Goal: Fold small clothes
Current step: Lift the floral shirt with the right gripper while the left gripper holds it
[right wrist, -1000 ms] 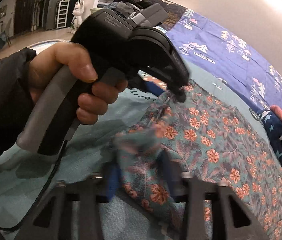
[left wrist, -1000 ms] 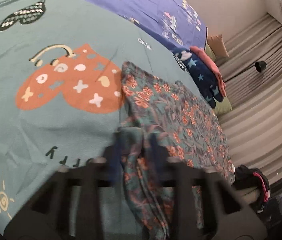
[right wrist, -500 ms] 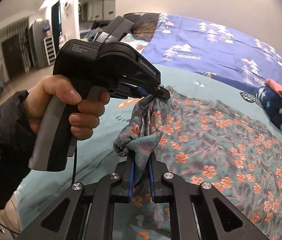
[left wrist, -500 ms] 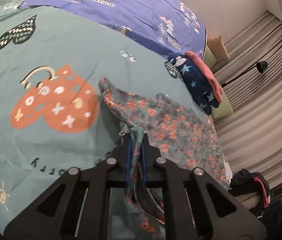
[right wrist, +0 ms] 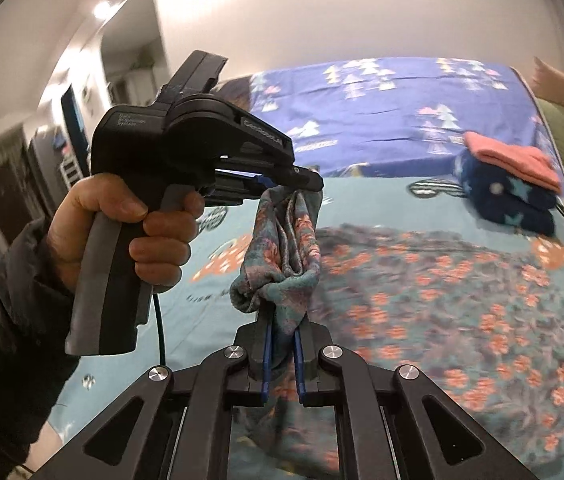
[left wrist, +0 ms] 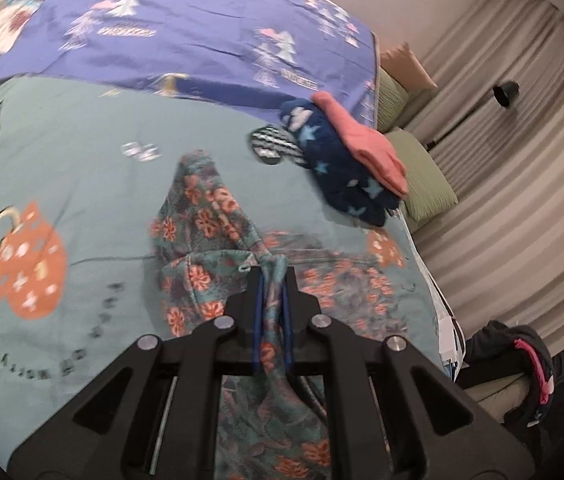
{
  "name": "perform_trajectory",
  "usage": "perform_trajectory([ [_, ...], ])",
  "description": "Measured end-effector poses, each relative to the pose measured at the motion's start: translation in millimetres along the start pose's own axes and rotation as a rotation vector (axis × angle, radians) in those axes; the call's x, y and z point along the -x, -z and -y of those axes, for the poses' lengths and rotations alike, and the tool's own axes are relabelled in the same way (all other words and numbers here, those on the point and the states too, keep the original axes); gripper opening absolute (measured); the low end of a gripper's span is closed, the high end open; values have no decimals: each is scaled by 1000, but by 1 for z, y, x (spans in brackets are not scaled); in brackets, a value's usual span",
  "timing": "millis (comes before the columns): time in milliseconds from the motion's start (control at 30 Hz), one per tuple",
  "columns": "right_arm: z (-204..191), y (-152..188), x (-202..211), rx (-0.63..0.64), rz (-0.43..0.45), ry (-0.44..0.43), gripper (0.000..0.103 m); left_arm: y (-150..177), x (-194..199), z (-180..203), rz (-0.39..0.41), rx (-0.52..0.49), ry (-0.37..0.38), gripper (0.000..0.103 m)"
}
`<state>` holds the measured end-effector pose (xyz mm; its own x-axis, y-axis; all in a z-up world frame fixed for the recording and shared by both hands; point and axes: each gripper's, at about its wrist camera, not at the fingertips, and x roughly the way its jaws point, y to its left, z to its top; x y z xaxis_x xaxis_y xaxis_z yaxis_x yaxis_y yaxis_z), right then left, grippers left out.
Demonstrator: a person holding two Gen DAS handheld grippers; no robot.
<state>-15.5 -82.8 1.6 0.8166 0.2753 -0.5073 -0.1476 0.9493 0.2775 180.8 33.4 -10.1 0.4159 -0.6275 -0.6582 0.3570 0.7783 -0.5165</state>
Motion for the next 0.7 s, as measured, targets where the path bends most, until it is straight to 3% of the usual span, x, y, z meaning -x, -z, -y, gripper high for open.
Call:
perform_trajectory([
  [433, 113, 19, 72, -226, 100, 80, 7, 10, -82, 134, -116, -174, 38, 9],
  [700, 170, 57, 91, -400, 60, 96, 7, 42, -132, 182, -225, -249, 12, 9],
])
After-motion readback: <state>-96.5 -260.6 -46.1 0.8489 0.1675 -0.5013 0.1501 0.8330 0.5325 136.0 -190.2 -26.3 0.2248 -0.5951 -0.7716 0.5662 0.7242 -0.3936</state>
